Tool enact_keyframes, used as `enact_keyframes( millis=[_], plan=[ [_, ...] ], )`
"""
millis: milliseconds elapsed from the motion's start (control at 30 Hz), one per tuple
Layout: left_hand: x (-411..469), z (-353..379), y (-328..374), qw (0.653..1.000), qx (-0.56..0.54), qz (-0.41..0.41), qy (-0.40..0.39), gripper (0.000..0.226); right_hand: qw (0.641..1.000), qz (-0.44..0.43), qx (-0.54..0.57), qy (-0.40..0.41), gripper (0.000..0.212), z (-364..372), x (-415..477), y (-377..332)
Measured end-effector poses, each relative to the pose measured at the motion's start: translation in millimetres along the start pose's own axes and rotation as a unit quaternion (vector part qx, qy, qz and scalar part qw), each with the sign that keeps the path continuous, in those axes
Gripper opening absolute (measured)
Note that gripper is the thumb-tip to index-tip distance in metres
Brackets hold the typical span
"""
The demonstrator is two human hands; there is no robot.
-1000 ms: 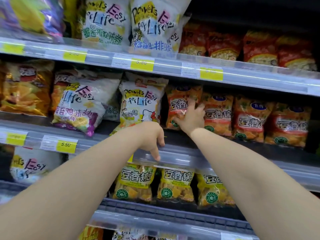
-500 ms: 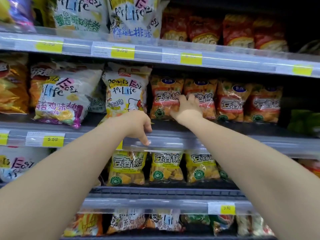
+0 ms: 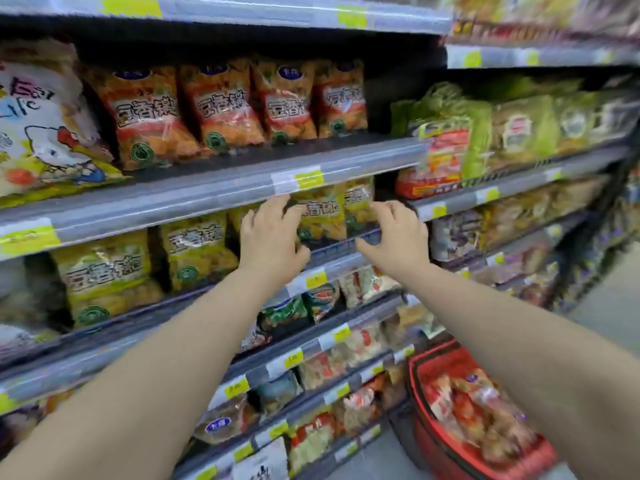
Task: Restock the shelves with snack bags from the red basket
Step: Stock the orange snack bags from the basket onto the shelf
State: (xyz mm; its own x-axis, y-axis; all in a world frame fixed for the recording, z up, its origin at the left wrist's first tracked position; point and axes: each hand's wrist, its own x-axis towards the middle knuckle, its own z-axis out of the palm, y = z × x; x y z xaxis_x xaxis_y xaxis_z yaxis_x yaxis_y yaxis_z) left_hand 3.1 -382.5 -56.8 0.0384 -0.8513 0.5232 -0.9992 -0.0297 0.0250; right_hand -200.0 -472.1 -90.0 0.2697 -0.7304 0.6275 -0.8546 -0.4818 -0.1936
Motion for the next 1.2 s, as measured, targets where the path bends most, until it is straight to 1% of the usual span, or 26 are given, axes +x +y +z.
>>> enact_keyframes(
  millis=[67,167,267,333,400,433,500,600,700,867,967,1100,1200],
  plan=[
    [-11.8,32.2,37.4,0.999,-0.014,0.009,-0.043,0.069,0.999,0.035,-0.020,-0.032,0.068,-2.3,-34.3,43.8],
    [-27.2,78.3,98.3,0.993,-0.037,0.011,-0.111,0.071,0.993,0.087,-0.038,-0.076,0.072,-7.5,-84.7,112.1],
    [-42.0,123.2,158.8,0.987,-0.017,0.017,-0.160,0.076,0.985,0.131,-0.037,-0.105,0.071,-13.5,-130.0,174.9],
    [-53.5,152.6,200.1,0.981,-0.026,0.011,-0.191,0.071,0.979,0.152,-0.043,-0.132,0.069,-16.0,-158.4,217.3],
    [-65.8,179.3,240.2,0.971,-0.044,-0.004,-0.233,0.065,0.967,0.171,-0.053,-0.183,0.074,-18.0,-185.7,259.8],
    [-72.3,191.1,259.3,0.964,-0.049,-0.009,-0.261,0.065,0.958,0.184,-0.058,-0.212,0.077,-18.8,-199.2,280.4],
    [-84.9,213.1,296.3,0.950,-0.059,-0.017,-0.307,0.071,0.937,0.211,-0.061,-0.271,0.083,-20.0,-225.3,319.6],
    [-99.7,241.8,340.4,0.936,-0.070,-0.013,-0.345,0.076,0.907,0.250,-0.061,-0.334,0.086,-17.8,-256.5,367.5],
    [-111.8,270.1,369.1,0.915,-0.070,-0.005,-0.397,0.080,0.880,0.262,-0.071,-0.389,0.088,-10.1,-281.5,404.2],
    [-121.9,320.7,397.2,0.880,-0.057,-0.033,-0.470,0.079,0.836,0.278,-0.065,-0.469,0.091,12.6,-308.3,456.2],
    [-112.7,357.1,412.4,0.866,-0.055,-0.046,-0.494,0.081,0.817,0.278,-0.079,-0.498,0.086,30.2,-309.7,488.3],
    [-77.9,413.5,439.6,0.851,-0.071,-0.057,-0.518,0.074,0.798,0.285,-0.081,-0.525,0.082,62.8,-298.2,537.8],
    [-54.4,453.0,463.7,0.835,-0.100,-0.088,-0.534,0.078,0.784,0.292,-0.077,-0.542,0.081,91.3,-287.6,571.2]
  ],
)
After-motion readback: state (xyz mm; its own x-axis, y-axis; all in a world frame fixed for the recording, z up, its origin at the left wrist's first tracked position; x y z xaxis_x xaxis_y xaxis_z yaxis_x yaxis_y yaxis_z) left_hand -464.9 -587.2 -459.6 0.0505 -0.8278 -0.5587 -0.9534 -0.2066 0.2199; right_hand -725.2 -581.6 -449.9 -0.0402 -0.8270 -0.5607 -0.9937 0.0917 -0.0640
